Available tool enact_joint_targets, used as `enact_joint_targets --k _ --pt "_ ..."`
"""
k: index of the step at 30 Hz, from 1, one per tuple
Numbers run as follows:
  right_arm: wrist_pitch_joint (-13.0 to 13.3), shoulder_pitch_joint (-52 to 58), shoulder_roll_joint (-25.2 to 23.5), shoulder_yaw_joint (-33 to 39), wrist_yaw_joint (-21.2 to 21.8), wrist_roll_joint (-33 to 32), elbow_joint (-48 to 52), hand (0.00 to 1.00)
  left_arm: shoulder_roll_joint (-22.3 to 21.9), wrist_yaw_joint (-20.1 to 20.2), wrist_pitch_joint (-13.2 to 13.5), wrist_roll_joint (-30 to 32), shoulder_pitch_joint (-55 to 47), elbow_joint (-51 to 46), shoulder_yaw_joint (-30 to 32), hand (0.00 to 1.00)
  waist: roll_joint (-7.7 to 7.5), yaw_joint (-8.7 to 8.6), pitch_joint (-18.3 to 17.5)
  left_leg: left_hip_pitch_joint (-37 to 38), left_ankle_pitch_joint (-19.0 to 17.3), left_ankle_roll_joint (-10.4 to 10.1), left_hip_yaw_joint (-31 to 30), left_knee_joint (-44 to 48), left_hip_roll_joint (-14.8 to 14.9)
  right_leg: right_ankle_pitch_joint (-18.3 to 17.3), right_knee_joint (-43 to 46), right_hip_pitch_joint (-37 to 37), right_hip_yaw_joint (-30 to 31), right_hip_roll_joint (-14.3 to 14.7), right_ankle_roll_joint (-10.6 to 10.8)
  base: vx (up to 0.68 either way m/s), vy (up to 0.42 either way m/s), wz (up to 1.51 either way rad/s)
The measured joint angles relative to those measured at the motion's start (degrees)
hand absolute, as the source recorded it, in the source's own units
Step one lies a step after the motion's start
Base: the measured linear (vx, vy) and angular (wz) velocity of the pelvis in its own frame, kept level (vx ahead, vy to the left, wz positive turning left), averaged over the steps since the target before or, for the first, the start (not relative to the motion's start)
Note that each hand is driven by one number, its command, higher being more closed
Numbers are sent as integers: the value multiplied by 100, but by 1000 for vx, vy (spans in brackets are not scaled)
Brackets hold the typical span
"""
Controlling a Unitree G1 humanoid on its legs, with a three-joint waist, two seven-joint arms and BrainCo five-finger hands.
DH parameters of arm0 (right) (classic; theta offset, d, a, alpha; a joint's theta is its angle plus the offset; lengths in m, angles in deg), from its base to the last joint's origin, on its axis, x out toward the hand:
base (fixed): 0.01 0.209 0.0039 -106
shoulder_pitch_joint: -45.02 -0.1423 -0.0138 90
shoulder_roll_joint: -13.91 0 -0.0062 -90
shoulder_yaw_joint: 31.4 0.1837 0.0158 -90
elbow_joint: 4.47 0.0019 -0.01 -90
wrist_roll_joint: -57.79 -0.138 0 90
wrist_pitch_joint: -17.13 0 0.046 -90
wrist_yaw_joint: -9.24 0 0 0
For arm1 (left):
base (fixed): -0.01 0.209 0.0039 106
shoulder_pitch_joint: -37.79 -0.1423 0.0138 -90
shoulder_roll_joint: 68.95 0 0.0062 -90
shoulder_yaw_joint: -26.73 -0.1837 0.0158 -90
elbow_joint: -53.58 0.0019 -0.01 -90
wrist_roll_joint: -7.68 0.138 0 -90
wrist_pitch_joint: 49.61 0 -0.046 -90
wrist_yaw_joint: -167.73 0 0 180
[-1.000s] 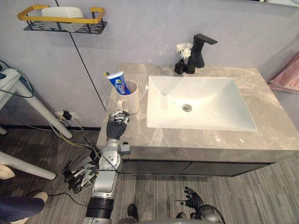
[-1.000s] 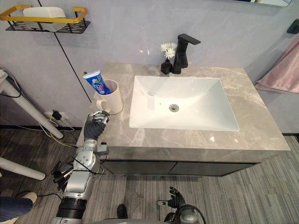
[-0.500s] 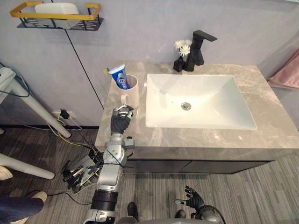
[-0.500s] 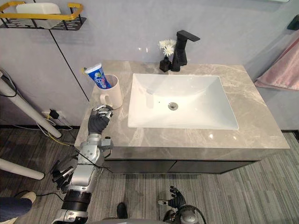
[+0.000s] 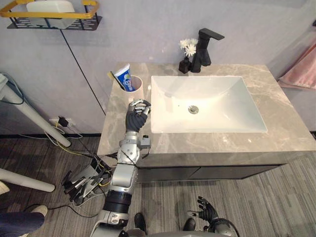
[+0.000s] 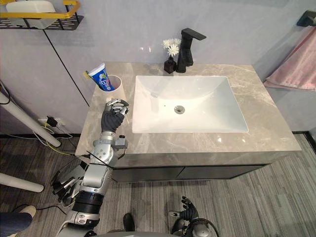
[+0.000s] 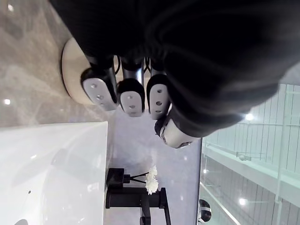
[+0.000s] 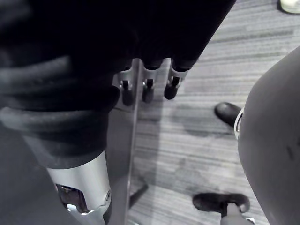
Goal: Organize washtable
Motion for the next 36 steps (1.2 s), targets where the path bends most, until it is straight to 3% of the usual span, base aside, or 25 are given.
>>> enact_joint_targets --k 16,21,36 --pt "53 181 45 -4 11 -61 234 0 8 -293 -151 328 267 436 148 100 46 -28 21 -106 -1 0 71 -1 7 19 0 -145 74 1 -6 -9 3 -2" --pt "97 183 51 -22 11 -61 331 0 24 -514 -186 446 457 441 485 100 78 -137 64 -158 -1 0 71 0 7 20 1 -210 83 3 -7 0 0 0" --pt "215 198 81 -40 17 -106 513 0 53 -947 -272 674 870 593 984 100 82 -152 342 -219 -3 2 114 2 8 20 2 -303 148 8 -9 1 1 -1"
